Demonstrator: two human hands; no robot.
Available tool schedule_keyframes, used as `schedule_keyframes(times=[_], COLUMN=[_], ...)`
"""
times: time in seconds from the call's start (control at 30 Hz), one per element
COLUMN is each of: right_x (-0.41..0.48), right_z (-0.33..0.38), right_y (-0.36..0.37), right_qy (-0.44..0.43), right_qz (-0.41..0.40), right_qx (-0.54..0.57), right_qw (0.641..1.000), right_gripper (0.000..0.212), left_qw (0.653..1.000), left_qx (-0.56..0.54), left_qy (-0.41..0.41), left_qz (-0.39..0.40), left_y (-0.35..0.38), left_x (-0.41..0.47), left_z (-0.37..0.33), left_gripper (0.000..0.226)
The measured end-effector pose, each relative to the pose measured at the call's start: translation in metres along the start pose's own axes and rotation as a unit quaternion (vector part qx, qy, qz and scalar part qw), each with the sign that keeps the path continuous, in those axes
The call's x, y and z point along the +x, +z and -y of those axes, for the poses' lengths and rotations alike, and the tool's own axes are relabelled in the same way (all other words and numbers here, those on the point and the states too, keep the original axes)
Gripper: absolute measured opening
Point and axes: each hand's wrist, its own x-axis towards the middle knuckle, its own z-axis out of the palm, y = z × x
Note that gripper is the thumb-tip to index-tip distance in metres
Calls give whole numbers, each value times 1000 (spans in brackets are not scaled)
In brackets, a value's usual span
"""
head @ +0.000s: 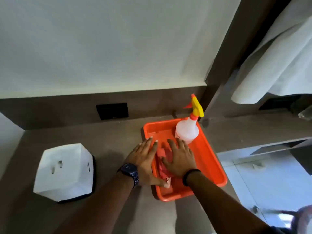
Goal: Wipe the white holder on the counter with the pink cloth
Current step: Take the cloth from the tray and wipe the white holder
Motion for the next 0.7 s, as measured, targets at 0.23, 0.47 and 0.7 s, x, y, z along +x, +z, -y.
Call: schedule_keyframes(times=[0.23, 0.47, 0.7], right_x=[20, 24, 28], right_z=[-6, -3, 1], right_y=[40, 46, 27], right_qy=[-3, -3, 23], right_qz=[32, -47, -159], right_qx=[-54, -28, 228], right_qw=[998, 998, 960], right_gripper=[71, 42, 65], left_qw=[1000, 1000, 998], left_qx=[-2, -1, -5], left_qy=[16, -7, -4], left_qz=[12, 11, -69], left_y=[16, 20, -39], left_x=[8, 12, -6], left_z=[6, 3, 28], left_gripper=[147, 146, 145])
